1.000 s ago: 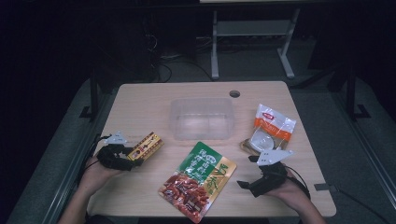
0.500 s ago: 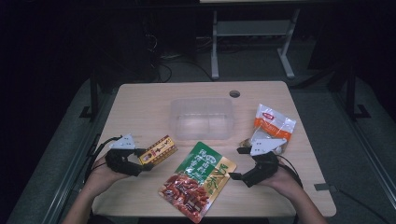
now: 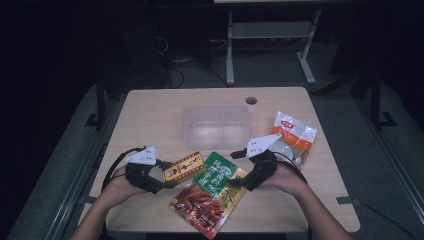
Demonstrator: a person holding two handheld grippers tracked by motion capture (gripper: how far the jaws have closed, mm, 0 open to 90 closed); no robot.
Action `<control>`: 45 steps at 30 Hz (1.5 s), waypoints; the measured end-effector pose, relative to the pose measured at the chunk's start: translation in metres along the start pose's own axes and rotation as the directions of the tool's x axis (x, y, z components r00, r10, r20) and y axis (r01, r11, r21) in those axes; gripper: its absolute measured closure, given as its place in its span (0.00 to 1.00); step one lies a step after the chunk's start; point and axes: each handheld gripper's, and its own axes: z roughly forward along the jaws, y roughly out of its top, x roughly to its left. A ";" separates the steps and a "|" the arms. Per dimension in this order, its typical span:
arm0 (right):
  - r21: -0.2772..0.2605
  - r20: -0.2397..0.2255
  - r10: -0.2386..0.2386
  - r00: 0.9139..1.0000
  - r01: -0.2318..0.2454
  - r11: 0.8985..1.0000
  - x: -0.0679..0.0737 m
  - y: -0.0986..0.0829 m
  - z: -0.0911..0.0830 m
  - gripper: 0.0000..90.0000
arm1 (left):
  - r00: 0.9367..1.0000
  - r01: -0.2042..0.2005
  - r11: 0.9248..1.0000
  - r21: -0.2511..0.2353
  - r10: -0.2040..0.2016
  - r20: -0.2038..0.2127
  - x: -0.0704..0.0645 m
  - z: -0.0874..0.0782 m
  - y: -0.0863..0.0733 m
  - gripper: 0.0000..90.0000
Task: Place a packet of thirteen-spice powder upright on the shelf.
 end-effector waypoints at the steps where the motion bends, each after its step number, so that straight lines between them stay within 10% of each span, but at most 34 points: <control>1: -0.004 -0.032 -0.021 0.999 0.021 1.000 -0.004 0.006 0.006 0.12 | 1.000 -0.003 1.000 -0.003 0.003 0.010 -0.001 0.001 0.000 0.36; 16: -0.030 -0.199 -0.061 0.978 0.056 0.998 -0.012 0.030 0.040 0.14 | 0.994 -0.067 0.997 -0.026 0.069 0.081 -0.009 0.008 0.005 0.36; 45: -0.012 -0.215 -0.121 0.969 0.121 0.993 0.001 0.027 0.049 0.33 | 0.985 -0.107 0.992 -0.061 0.114 0.126 -0.014 0.018 0.009 0.36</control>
